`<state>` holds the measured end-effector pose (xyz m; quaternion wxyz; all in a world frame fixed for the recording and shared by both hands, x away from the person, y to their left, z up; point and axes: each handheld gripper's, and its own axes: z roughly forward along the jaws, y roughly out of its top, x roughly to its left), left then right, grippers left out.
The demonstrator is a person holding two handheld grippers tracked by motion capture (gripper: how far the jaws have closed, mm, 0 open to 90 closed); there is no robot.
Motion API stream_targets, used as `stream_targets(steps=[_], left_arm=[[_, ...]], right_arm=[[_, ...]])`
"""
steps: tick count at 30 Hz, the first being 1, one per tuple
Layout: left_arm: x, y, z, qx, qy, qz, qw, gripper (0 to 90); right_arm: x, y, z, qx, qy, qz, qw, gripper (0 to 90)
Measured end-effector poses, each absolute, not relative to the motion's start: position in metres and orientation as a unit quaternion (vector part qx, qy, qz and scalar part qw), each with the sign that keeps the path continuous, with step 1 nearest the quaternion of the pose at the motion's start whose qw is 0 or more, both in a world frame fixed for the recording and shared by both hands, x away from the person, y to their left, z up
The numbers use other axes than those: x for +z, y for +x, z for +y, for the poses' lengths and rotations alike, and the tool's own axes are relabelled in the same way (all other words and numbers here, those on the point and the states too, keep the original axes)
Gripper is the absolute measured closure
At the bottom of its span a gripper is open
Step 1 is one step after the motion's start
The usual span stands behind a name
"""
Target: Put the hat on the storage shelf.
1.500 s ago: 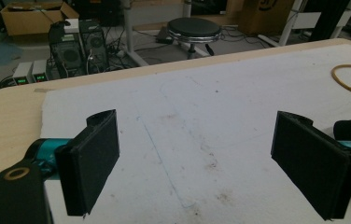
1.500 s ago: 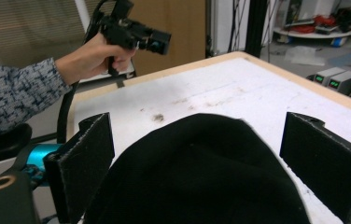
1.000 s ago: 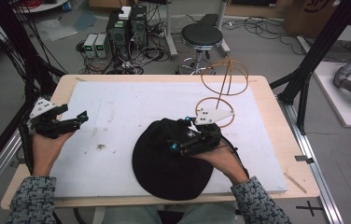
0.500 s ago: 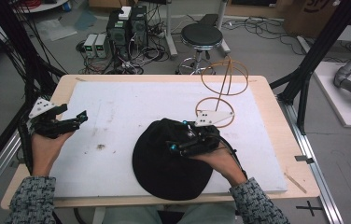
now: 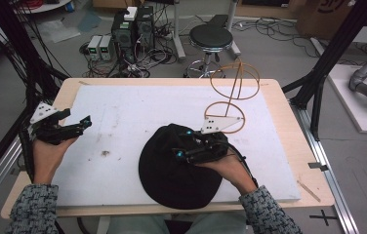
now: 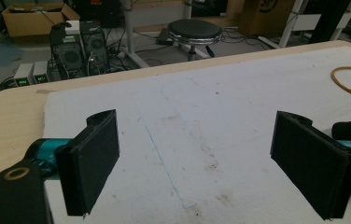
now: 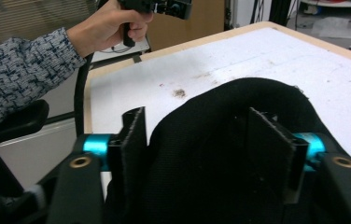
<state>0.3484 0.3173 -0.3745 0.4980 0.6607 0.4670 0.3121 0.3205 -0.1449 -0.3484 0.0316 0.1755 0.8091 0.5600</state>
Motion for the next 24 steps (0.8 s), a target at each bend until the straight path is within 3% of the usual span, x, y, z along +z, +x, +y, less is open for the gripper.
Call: stream_targets(steps=[9, 24], left_arm=[[-0.3745, 0.3485, 0.3177, 0.313, 0.661, 0.467, 0.498, 15.8], [-0.3727, 0.3468, 0.3203, 0.315, 0.657, 0.467, 0.5, 15.8]], right_arm=[[-0.3476, 0.3182, -0.145, 0.553, 0.17, 0.815, 0.035, 63.1], [-0.3439, 0.3149, -0.1491, 0.553, 0.187, 0.81, 0.054, 82.5]])
